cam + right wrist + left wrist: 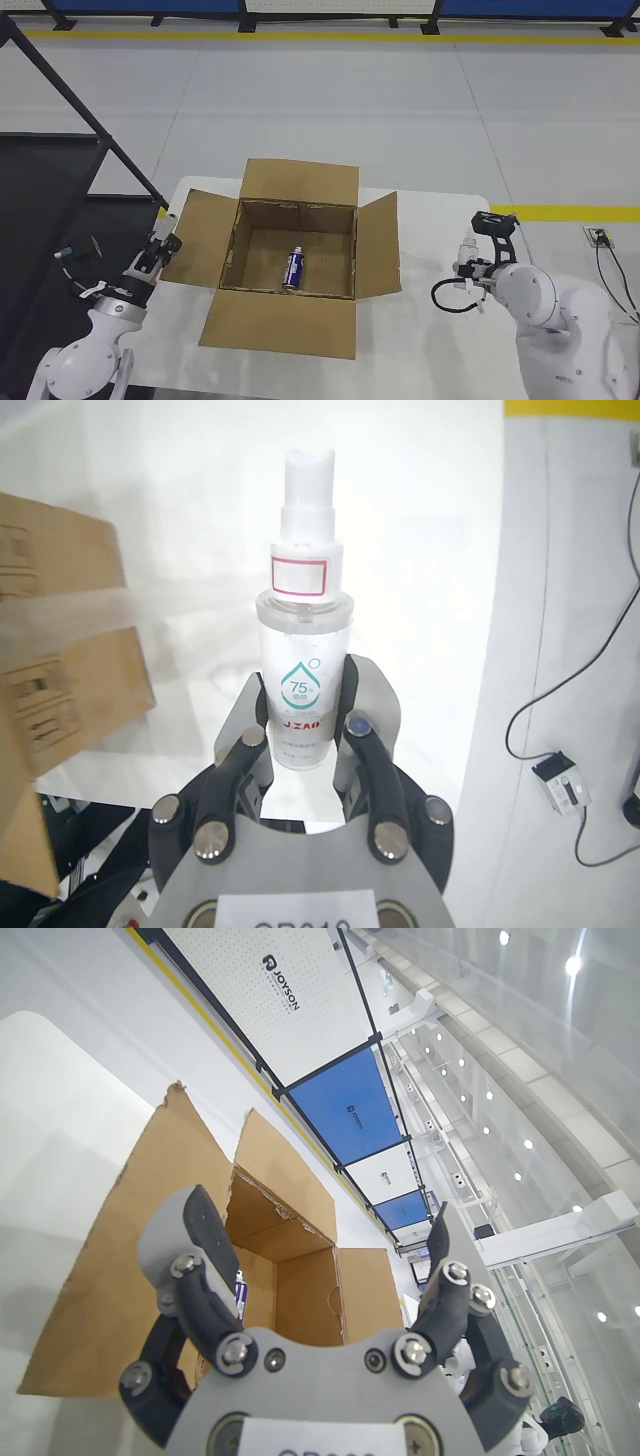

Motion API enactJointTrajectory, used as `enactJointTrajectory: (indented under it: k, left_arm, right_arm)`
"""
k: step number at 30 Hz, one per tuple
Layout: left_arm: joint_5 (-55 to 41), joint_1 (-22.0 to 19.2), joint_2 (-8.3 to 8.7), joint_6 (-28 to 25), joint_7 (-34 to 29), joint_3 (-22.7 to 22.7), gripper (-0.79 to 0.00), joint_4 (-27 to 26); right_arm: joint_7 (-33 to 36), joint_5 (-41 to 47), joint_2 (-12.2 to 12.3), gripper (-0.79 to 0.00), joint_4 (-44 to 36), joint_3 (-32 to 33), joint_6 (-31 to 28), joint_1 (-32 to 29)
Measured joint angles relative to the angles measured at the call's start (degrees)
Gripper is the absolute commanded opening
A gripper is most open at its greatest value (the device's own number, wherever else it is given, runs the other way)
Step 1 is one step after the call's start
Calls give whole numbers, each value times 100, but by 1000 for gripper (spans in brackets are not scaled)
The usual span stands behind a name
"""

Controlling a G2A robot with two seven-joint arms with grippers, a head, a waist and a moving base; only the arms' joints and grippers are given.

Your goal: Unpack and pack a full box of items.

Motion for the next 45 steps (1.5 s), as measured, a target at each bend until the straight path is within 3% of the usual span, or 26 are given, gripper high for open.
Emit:
enactJointTrajectory:
  k: [5, 10, 17, 24, 31, 42, 43, 45]
  left_arm:
    - [-228, 92, -13, -120, 158, -184, 0, 33]
    - [-491, 232, -22, -239, 337, -497, 0, 125]
    - [-702, 389, -30, -377, 378, -785, 0, 151]
    - [-794, 608, -45, -486, 341, -925, 0, 50]
    - [-855, 625, -46, -502, 194, -998, 0, 64]
    - [-800, 478, -38, -491, -55, -934, 0, 119]
    - [-804, 478, -38, -488, -61, -937, 0, 121]
    - [-829, 481, -39, -475, -80, -950, 0, 127]
  right_arm:
    - [-126, -34, -53, -785, -1434, -507, 380, 244]
    - [-274, 155, -188, -785, -1181, -1516, 522, 1121]
    - [-666, 669, -658, -785, 853, -3250, 913, 2757]
    - [-1115, 1770, -1350, -785, 3562, -4664, 1361, 4032]
    - [-1458, 2610, -1876, -785, 5355, -5373, 1427, 4286]
    - [-2072, 3238, -2438, -785, 7213, -5679, 1420, 4344]
    - [-2101, 3278, -2474, -739, 7327, -5687, 1384, 4353]
    - [-2167, 3361, -2555, -539, 7565, -5696, 1310, 4389]
